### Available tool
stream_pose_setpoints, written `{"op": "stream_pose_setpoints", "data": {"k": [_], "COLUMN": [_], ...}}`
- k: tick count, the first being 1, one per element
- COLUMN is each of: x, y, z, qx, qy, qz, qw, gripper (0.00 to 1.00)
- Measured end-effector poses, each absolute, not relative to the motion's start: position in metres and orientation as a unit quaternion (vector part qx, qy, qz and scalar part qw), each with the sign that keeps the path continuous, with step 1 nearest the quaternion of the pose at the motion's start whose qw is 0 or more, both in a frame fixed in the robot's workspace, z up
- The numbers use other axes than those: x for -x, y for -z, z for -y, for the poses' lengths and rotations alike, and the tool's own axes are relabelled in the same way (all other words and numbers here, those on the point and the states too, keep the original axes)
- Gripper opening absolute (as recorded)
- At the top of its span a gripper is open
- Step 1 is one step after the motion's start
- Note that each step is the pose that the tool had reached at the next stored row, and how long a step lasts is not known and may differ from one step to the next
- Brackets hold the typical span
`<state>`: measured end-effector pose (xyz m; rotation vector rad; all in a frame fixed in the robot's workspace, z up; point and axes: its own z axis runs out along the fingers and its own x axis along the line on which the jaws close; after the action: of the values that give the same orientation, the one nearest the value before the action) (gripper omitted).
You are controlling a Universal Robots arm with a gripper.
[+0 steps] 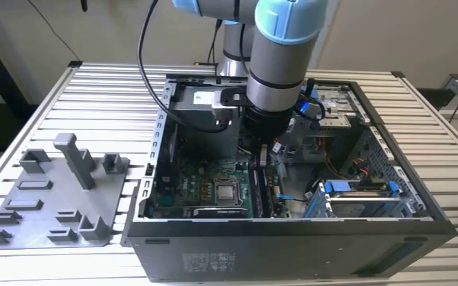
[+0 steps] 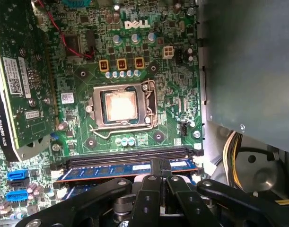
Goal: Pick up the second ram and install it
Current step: 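Press down the second ram until it locks into place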
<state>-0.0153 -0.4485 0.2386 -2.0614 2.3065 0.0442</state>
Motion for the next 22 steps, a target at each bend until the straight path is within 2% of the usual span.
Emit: {"op": "stream_pose_setpoints", "data": {"k": [5,11,22], "x": [0.011,0.011,0.013], "y": [-0.238,-0.237,-0.223], "z": [0.452,0.473,0.474], "qx": [0.669,0.669,0.669], "qy": [-0.018,-0.019,-0.019], "qz": [-0.743,-0.743,-0.743], "qw": [0.02,0.02,0.019], "gripper": [0.11,0.11,0.11]}}
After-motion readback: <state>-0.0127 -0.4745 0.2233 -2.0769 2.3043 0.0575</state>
